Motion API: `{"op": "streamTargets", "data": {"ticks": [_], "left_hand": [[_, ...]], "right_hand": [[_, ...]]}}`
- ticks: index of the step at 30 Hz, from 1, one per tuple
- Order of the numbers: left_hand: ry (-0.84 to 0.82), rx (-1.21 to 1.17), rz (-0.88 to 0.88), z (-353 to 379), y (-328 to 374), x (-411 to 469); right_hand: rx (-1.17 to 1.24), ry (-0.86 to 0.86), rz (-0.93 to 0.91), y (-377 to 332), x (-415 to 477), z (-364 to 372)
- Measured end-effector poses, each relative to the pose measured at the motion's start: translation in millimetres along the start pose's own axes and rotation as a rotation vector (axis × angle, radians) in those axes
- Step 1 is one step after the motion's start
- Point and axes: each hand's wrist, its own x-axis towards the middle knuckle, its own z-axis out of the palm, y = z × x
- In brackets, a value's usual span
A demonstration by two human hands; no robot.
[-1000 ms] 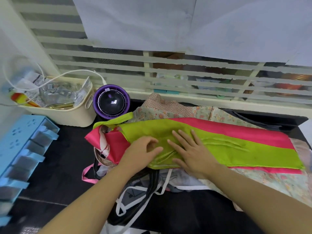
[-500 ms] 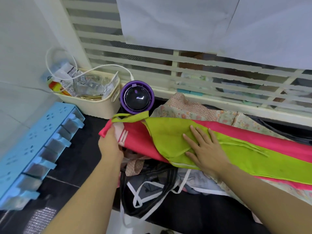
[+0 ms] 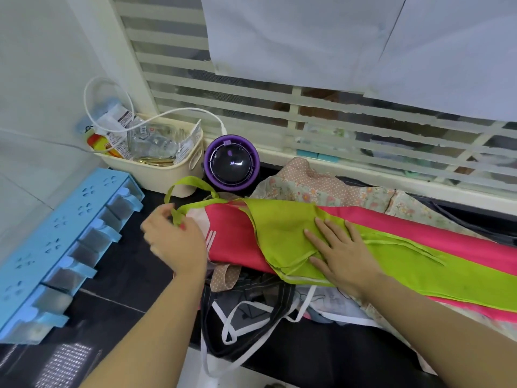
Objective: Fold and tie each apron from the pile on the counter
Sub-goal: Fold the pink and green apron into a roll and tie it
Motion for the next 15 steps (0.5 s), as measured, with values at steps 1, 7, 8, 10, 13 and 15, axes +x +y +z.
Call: {"op": "streamTargets", "data": {"ticks": [1,7,8,10,13,15], "left_hand": [[-0.091,-0.072,0.179,3,5,-8],[-1.089,0.347,1.147,30,24,-73],[-1.123,0.5,1.308,36,22,-82],[-1.1,0.634,1.509,45,19,-89],[-0.993,0.482,1.632,57,15,-97],[-0.979,0.348,1.659,60,15,-100]], "right_hand": [[0.005,0.002,-0.001,0,0,0],[0.087,0.055,-0.022,13,-7,-1],[0.101,0.058,-0.014,20,-14,0],[0.111,0.079,-0.025,28,-25,1],[0.105,0.097,-0.064,40,-50,3],[0.108,0.101,-0.079,46,-63,3]]}}
